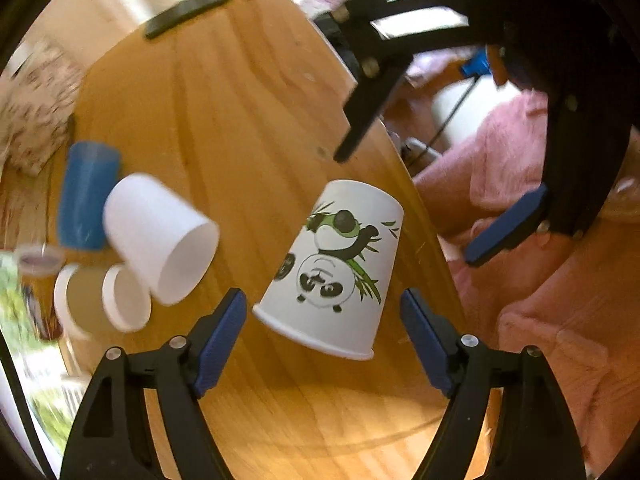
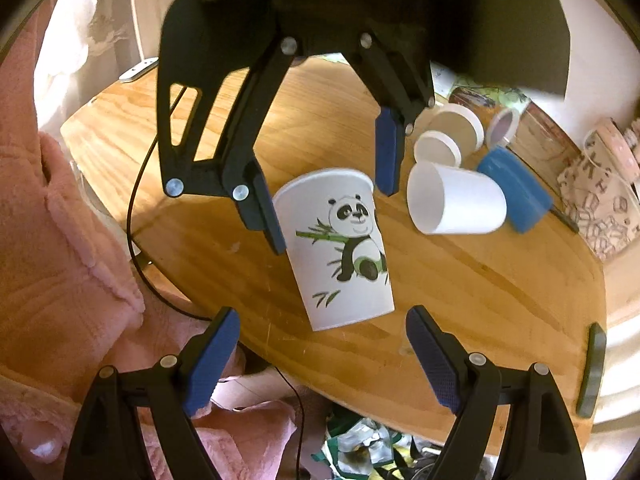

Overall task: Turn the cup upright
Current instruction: 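Lift the panda cup with the left gripper toward the right gripper, then grasp the panda cup with the right gripper while the left gripper releases it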

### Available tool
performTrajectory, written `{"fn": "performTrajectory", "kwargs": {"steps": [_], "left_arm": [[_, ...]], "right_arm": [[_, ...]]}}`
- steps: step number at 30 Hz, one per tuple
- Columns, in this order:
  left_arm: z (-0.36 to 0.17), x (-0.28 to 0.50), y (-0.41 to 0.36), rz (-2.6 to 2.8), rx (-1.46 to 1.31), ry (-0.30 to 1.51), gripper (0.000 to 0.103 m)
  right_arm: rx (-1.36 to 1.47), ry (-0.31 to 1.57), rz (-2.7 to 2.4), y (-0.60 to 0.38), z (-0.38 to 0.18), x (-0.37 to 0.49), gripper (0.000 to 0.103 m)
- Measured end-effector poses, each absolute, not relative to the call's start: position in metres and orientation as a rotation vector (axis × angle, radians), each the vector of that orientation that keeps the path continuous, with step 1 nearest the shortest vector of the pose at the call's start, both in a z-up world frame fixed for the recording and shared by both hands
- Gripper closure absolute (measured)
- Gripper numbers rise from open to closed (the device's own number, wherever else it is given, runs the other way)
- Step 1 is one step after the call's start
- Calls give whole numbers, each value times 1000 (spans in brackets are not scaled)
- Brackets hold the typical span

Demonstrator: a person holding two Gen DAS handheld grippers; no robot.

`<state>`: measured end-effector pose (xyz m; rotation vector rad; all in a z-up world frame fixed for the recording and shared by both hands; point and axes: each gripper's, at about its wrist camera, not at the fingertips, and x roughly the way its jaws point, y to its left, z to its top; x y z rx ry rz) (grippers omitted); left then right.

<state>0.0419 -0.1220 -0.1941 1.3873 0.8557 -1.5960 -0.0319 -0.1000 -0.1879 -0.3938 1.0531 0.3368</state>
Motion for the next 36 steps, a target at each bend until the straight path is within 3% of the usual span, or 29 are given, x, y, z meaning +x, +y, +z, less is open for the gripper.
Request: {"fn": "performTrajectory", "kwargs": {"steps": [17,28,36], "left_arm": [[-153,67,-17,-963,574,1065,21],[-167,46,34,-503,56,1157,21],[-181,31,44,-359,-160,1190,21]], "right_arm": [[-468,972,557,-93,-186,-3,17],[-427,1036,619,-86,-209,26,17],[-453,1067,677,-80,-225,33,17]]}}
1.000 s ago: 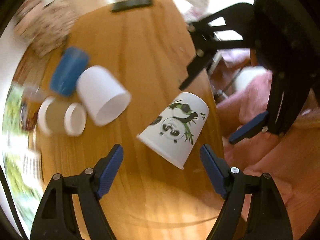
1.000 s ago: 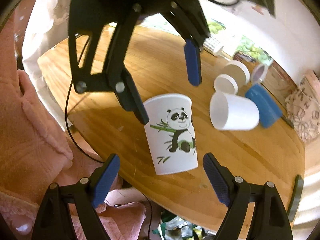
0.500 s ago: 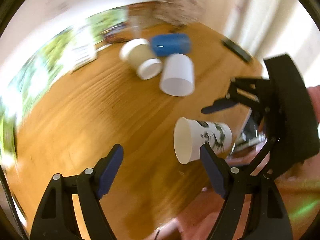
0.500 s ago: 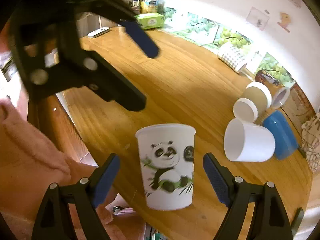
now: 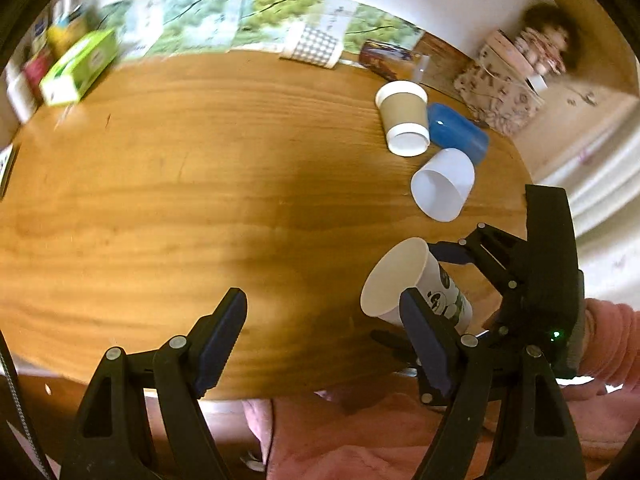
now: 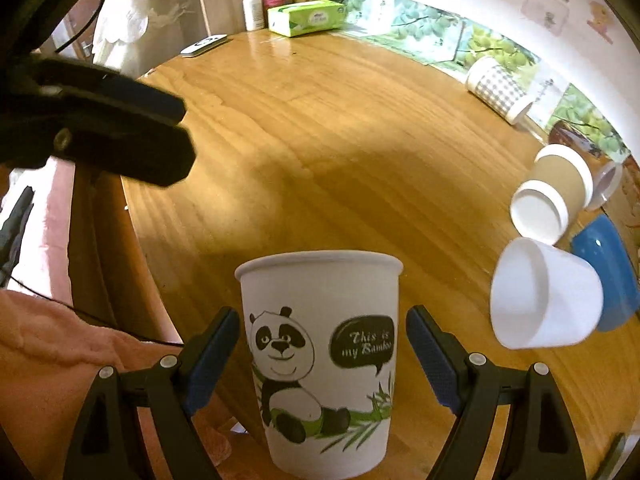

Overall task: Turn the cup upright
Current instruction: 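Grasp the panda cup with the right gripper while the left gripper releases it, then rotate the held panda cup with the right gripper until its rim faces up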

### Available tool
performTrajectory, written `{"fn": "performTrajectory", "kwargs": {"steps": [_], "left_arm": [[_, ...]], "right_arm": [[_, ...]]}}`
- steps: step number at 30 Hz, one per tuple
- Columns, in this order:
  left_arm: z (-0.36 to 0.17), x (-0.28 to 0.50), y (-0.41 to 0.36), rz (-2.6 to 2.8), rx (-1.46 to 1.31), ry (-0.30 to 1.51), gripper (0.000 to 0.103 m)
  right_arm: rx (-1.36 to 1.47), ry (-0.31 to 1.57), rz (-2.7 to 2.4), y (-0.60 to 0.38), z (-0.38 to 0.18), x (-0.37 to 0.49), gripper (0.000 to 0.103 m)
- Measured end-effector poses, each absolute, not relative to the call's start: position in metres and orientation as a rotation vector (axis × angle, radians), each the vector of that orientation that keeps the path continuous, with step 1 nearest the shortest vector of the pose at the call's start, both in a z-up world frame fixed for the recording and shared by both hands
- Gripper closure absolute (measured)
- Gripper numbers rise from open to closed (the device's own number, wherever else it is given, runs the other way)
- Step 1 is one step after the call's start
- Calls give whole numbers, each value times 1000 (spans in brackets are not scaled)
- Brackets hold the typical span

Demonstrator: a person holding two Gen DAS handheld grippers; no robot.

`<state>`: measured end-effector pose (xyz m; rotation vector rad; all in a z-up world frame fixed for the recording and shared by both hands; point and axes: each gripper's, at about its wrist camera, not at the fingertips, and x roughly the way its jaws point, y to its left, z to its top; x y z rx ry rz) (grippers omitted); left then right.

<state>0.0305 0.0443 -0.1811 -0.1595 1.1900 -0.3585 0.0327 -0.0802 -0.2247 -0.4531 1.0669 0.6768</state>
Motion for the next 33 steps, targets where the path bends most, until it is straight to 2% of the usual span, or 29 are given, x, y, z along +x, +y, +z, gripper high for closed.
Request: {"fn": "performTrajectory", "kwargs": {"steps": [8,10,11,26,33], "left_arm": [[-183,21,47,-300,-235,1191,21],[-181,20,48,-296,-239,1183,21],[-181,20,47,-294,-237,1181,21],[-153,52,47,-395,-125,1145,21],[-140,73,57,-502,-24,1118,21]], "right_arm": [[-444,1063,769,-76,-226,43,18],[-436,1059,786,-76,-225,44,28],[-434,1060,790,-76,-224,46,29],[-319,920,650,-85,-182,70,31],[-179,922,446,-96,-178,74,31]]}}
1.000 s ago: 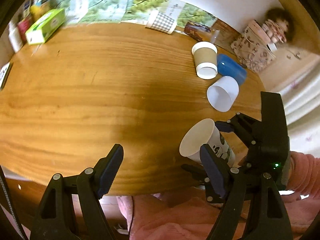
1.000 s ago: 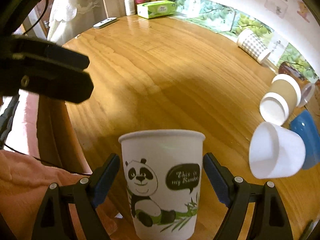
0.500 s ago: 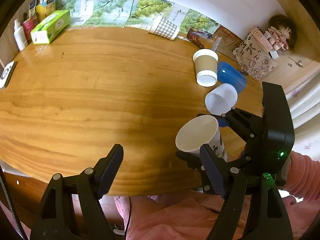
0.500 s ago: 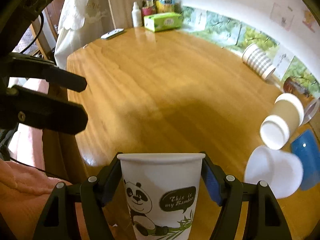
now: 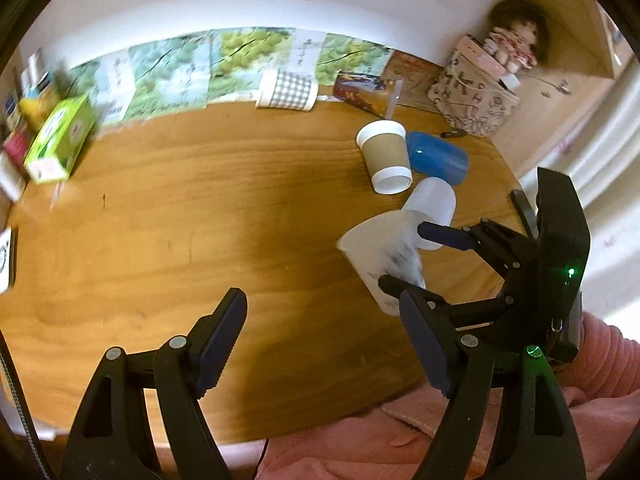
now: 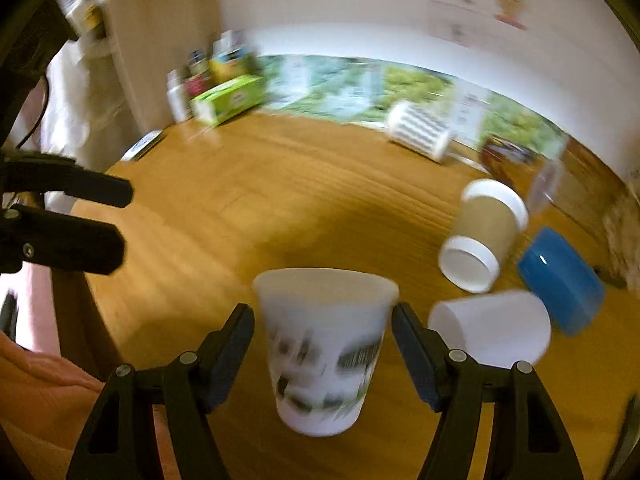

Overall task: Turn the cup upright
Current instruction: 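Rotate the held panda cup with the right gripper until its rim faces up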

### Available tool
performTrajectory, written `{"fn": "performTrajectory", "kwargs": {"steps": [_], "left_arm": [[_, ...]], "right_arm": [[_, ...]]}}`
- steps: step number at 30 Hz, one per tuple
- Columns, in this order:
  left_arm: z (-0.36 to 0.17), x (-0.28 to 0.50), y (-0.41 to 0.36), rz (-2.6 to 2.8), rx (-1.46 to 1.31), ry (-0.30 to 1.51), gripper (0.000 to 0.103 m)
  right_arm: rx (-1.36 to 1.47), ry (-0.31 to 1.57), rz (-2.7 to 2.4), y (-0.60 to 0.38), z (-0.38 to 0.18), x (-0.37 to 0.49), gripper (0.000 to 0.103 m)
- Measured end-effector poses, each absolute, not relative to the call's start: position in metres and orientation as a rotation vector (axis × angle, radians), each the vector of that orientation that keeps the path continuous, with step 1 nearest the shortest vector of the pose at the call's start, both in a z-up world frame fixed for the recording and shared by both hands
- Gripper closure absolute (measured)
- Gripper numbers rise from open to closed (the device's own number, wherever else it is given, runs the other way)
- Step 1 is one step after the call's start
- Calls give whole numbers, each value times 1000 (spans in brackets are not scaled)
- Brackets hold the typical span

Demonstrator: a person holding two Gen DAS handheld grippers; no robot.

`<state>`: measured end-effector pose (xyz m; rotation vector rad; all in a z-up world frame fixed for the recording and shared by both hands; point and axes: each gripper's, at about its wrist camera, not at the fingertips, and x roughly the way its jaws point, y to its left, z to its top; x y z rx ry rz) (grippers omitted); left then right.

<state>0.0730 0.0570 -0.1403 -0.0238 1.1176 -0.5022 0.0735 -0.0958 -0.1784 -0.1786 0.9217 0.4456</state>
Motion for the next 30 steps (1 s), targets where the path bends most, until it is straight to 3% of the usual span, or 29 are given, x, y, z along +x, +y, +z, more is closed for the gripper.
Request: {"fn": "performTrajectory", "kwargs": {"steps": [10,30], "left_arm": [[-145,99,69,-656,35,1156,21],[-159,106,86,-748,-51,1204,21]], "right_arm": [[-20,951,198,-95,-187,69,31],[-173,1061,97,-59,-214,129,33]]}}
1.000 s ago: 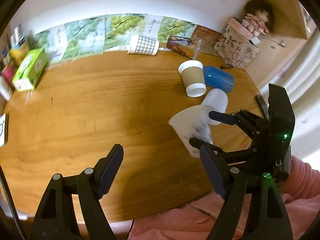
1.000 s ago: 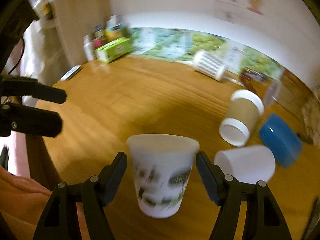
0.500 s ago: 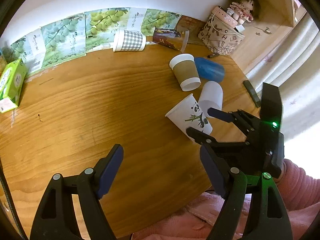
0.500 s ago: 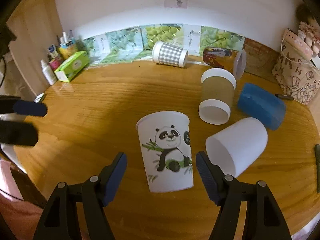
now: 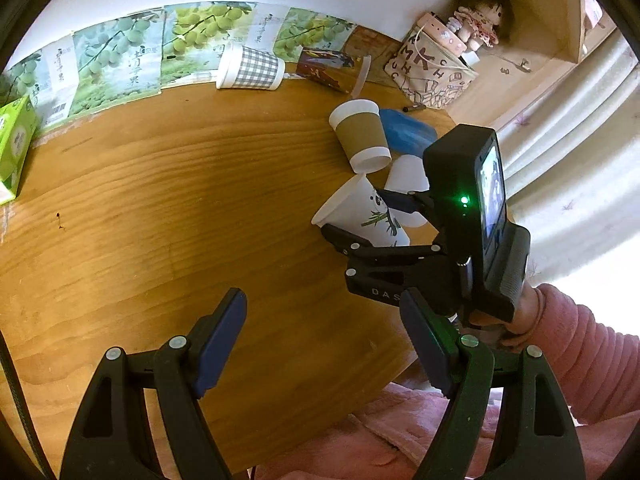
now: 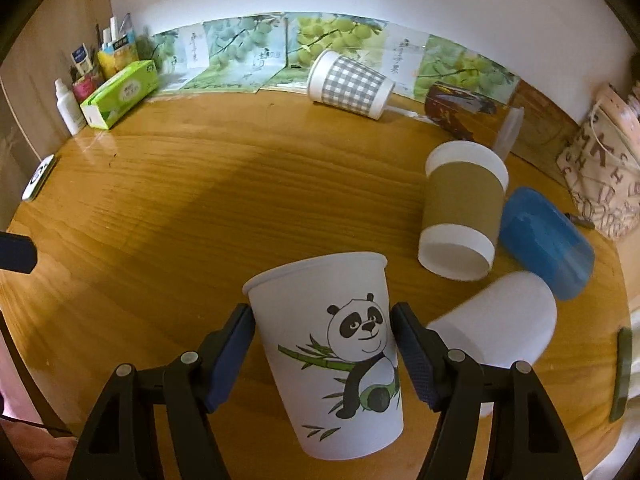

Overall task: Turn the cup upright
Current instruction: 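Rotate the held panda cup with the right gripper until its rim faces up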

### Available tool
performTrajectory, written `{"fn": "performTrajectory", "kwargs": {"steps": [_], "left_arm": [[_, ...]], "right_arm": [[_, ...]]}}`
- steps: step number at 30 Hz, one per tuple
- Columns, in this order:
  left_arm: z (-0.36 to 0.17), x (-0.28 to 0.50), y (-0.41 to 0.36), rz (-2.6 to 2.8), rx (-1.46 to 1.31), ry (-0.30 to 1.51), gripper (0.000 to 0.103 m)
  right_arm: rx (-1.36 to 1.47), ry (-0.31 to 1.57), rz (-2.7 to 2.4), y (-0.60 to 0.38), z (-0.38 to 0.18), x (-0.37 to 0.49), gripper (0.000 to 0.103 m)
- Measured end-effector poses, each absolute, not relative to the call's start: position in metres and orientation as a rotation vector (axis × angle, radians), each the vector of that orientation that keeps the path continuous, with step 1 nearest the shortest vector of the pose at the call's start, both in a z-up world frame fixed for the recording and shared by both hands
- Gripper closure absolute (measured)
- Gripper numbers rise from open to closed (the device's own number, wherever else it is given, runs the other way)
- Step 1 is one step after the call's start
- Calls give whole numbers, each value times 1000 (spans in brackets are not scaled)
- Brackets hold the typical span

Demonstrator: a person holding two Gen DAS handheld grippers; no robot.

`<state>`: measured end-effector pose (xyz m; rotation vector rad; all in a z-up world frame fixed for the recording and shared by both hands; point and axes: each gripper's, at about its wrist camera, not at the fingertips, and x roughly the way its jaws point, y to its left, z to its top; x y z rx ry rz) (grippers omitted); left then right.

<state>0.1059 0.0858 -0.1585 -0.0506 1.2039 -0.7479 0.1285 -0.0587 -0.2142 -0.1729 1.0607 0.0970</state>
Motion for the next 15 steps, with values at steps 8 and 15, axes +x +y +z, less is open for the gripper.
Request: {"fn": "performTrajectory", "kwargs": {"steps": [8,15], "left_arm": [[-154,102,100,-679,-94,1192,21],[-145,98,101,-622,-89,1159,21]], "right_arm": [[-119,987,127,-58,-198,124,33],[38,838,188,-73,-184,95,33]]}}
